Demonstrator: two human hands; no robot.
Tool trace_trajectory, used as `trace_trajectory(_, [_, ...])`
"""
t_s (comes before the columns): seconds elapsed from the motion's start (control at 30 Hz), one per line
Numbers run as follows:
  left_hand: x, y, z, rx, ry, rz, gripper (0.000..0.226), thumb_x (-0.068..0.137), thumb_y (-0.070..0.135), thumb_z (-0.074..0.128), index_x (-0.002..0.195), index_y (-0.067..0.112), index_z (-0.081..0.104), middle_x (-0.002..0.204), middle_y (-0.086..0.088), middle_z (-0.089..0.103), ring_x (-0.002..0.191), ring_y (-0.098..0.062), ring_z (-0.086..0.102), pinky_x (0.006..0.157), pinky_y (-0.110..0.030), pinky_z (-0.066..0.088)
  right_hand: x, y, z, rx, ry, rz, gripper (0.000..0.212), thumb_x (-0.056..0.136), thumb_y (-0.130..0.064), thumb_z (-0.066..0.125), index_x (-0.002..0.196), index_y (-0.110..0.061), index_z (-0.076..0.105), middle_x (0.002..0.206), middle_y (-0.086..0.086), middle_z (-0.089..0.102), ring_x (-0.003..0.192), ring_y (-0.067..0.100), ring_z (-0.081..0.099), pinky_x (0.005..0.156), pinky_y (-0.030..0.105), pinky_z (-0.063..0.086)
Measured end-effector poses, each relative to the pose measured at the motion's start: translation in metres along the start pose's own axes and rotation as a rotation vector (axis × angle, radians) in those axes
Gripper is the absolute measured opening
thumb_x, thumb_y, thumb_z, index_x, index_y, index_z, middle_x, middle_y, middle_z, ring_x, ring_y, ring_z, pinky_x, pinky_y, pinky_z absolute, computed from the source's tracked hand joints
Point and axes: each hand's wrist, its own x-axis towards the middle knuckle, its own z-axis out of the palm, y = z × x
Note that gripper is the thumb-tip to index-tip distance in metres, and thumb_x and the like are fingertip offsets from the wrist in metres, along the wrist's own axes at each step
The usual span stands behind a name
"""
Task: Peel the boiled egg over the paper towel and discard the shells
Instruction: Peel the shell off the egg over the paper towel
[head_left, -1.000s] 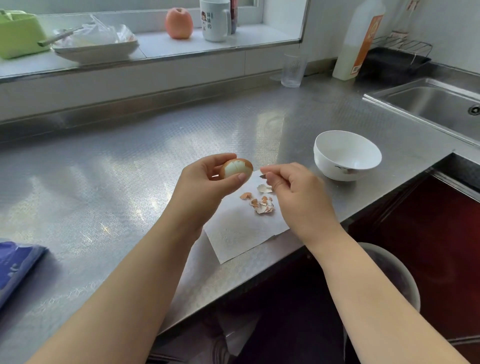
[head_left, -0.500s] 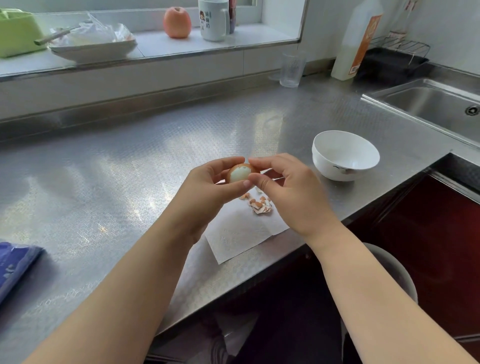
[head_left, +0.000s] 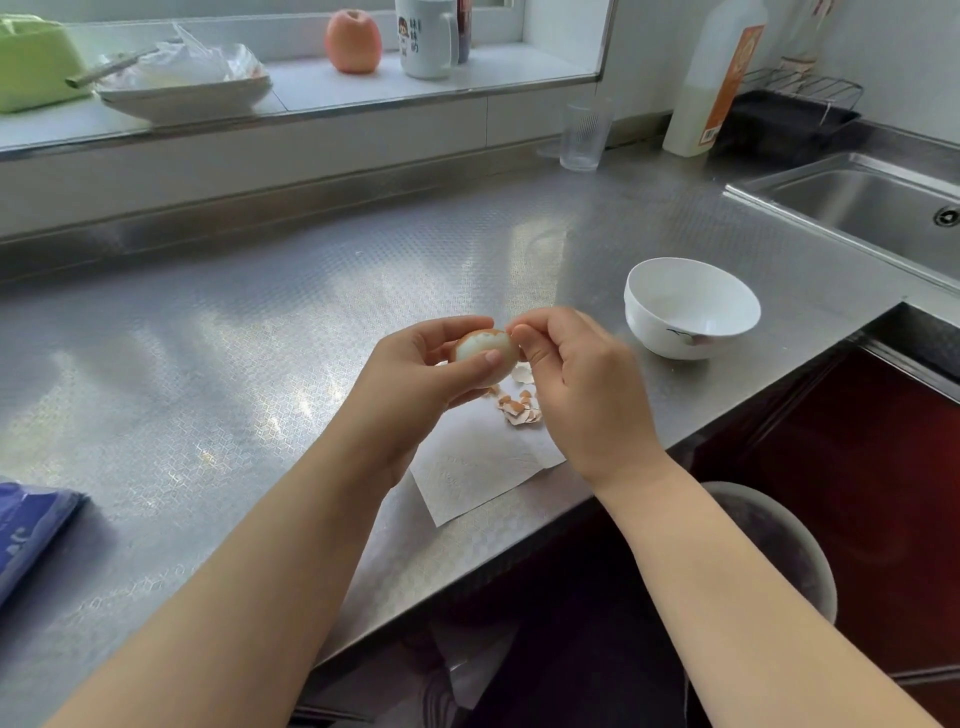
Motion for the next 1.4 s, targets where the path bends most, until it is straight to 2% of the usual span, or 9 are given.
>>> trace_trajectory(0.17, [0.004, 0.002, -0.004, -0.145, 0.045, -0.033, 0.026, 0.088, 0.005, 0.068, 0.113, 0.010, 0.068, 0.117, -0.016, 0.070, 0.107, -0.026, 0.070, 0.089, -0.028, 0.058, -0.001, 0.000, -0.003, 0.176, -0.033, 0.202, 0.016, 0.094, -0.022, 0.058, 0.102, -0.017, 0.071, 0.090, -0.006, 0.067, 0.084, 0.011, 0.065, 0.077, 0.021, 0.050])
trace_trajectory(0.3, [0.007, 0.003, -0.008, -0.303, 0.045, -0.071, 0.035, 0.092, 0.008, 0.064, 0.126, 0.002, 0.061, 0.119, -0.018, 0.069, 0.107, -0.033, 0.071, 0.089, -0.030, 0.059, -0.001, 0.004, -0.007, 0.184, -0.212, 0.339, 0.022, 0.090, -0.021, 0.064, 0.111, -0.025, 0.069, 0.091, -0.010, 0.070, 0.086, 0.003, 0.064, 0.079, 0.014, 0.047])
trace_trajectory(0.43, [0.005, 0.003, -0.007, -0.399, 0.003, -0.113, 0.035, 0.093, 0.011, 0.062, 0.127, -0.001, 0.061, 0.112, -0.017, 0.072, 0.104, -0.035, 0.072, 0.091, -0.033, 0.058, -0.002, 0.004, -0.010, 0.167, -0.309, 0.347, 0.024, 0.094, -0.027, 0.058, 0.116, -0.027, 0.066, 0.104, -0.014, 0.070, 0.096, 0.000, 0.062, 0.083, 0.014, 0.045])
trace_trajectory(0.57, [0.006, 0.002, -0.007, -0.430, -0.043, -0.142, 0.037, 0.092, 0.014, 0.062, 0.126, 0.000, 0.062, 0.113, -0.020, 0.071, 0.105, -0.035, 0.072, 0.091, -0.034, 0.058, 0.003, -0.003, -0.011, 0.290, -0.241, 0.344, 0.023, 0.096, -0.030, 0.054, 0.115, -0.027, 0.066, 0.095, -0.015, 0.067, 0.088, 0.003, 0.061, 0.077, 0.010, 0.045])
trace_trajectory(0.7, [0.006, -0.001, -0.007, -0.246, -0.130, -0.147, 0.039, 0.090, 0.028, 0.061, 0.123, 0.008, 0.065, 0.105, -0.006, 0.073, 0.097, -0.017, 0.070, 0.081, -0.026, 0.058, 0.003, -0.003, -0.007, 0.472, -0.263, 0.384, 0.023, 0.092, -0.027, 0.060, 0.115, -0.026, 0.064, 0.086, -0.001, 0.066, 0.075, 0.009, 0.061, 0.077, 0.024, 0.052])
trace_trajectory(0.77, [0.006, -0.003, -0.007, -0.123, -0.118, -0.127, 0.031, 0.095, 0.031, 0.057, 0.117, 0.012, 0.068, 0.098, 0.001, 0.073, 0.088, -0.009, 0.065, 0.079, -0.024, 0.051, 0.002, -0.001, -0.006, 0.496, -0.258, 0.393, 0.021, 0.091, -0.026, 0.062, 0.112, -0.024, 0.065, 0.082, 0.004, 0.064, 0.070, 0.008, 0.059, 0.072, 0.022, 0.052])
trace_trajectory(0.87, [0.005, -0.002, -0.007, -0.069, -0.077, -0.065, 0.031, 0.098, 0.026, 0.056, 0.121, 0.008, 0.066, 0.104, -0.005, 0.072, 0.090, -0.011, 0.066, 0.078, -0.023, 0.052, 0.001, -0.001, -0.006, 0.490, -0.256, 0.400, 0.019, 0.090, -0.025, 0.063, 0.109, -0.024, 0.066, 0.083, 0.013, 0.065, 0.069, 0.008, 0.058, 0.065, 0.017, 0.051])
trace_trajectory(1.07, [0.000, -0.001, -0.003, 0.048, -0.107, 0.013, 0.051, 0.072, 0.032, 0.077, 0.120, 0.016, 0.068, 0.116, -0.011, 0.072, 0.101, -0.020, 0.073, 0.086, -0.028, 0.057, 0.003, -0.002, -0.006, 0.439, -0.197, 0.381, 0.013, 0.087, -0.037, 0.065, 0.099, -0.038, 0.067, 0.103, -0.005, 0.065, 0.086, 0.000, 0.061, 0.073, 0.008, 0.044])
trace_trajectory(1.4, [0.001, -0.001, -0.004, 0.084, -0.111, 0.042, 0.046, 0.076, 0.030, 0.076, 0.118, 0.014, 0.069, 0.120, -0.018, 0.069, 0.099, -0.021, 0.073, 0.080, -0.026, 0.056, 0.004, -0.005, -0.009, 0.453, -0.127, 0.364, 0.008, 0.087, -0.030, 0.067, 0.094, -0.031, 0.071, 0.097, -0.007, 0.070, 0.092, 0.005, 0.065, 0.081, 0.017, 0.049])
